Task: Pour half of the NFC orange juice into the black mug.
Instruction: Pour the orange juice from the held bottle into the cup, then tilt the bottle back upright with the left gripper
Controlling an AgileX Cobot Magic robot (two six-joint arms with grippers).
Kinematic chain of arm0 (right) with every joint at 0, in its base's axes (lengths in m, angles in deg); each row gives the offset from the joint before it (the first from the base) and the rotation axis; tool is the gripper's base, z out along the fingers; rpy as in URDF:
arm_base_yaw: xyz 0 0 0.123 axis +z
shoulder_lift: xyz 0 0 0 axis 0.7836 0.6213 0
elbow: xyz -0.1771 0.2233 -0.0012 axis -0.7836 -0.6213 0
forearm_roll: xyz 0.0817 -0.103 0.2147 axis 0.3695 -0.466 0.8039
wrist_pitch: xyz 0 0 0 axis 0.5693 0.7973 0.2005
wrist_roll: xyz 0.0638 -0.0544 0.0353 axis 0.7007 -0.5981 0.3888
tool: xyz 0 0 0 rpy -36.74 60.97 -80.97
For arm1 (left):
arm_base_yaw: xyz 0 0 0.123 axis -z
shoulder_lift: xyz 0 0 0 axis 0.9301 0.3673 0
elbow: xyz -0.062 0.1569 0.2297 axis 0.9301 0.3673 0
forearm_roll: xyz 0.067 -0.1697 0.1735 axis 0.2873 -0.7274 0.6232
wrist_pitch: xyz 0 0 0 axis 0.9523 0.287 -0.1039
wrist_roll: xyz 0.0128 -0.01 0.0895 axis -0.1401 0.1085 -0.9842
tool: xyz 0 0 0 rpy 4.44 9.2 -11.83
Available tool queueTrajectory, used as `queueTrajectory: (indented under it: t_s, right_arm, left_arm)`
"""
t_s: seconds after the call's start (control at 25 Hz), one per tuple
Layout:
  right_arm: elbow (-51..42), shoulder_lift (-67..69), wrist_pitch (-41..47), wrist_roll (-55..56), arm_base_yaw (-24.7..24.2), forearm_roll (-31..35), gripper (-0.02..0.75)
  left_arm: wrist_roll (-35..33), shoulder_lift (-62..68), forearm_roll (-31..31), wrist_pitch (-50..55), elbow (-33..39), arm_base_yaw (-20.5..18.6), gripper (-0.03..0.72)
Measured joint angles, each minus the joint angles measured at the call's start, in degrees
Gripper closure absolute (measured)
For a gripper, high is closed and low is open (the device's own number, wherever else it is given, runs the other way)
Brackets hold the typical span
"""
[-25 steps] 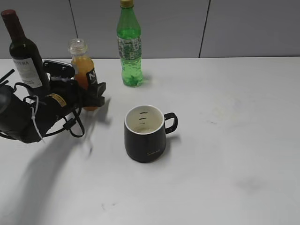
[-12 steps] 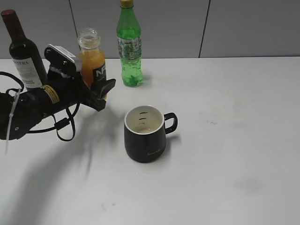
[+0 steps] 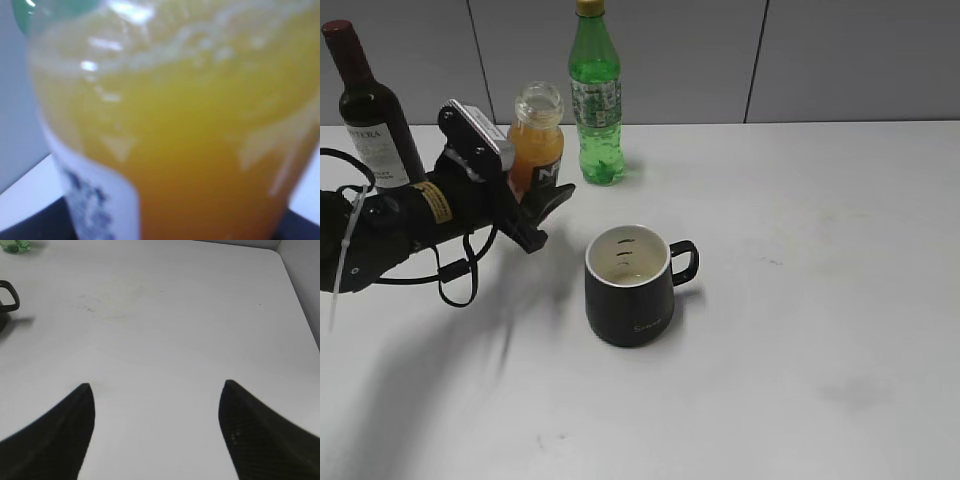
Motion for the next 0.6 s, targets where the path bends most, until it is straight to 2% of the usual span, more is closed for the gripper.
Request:
queueTrajectory:
  t_s: [0.6]
  right_arm:
    - [0.0,0.0,0.0,0.0,0.0,0.0,0.150]
  left_arm:
    - [-20.3,0.3,-0.2,0.1,-1.0,2.4,0.220]
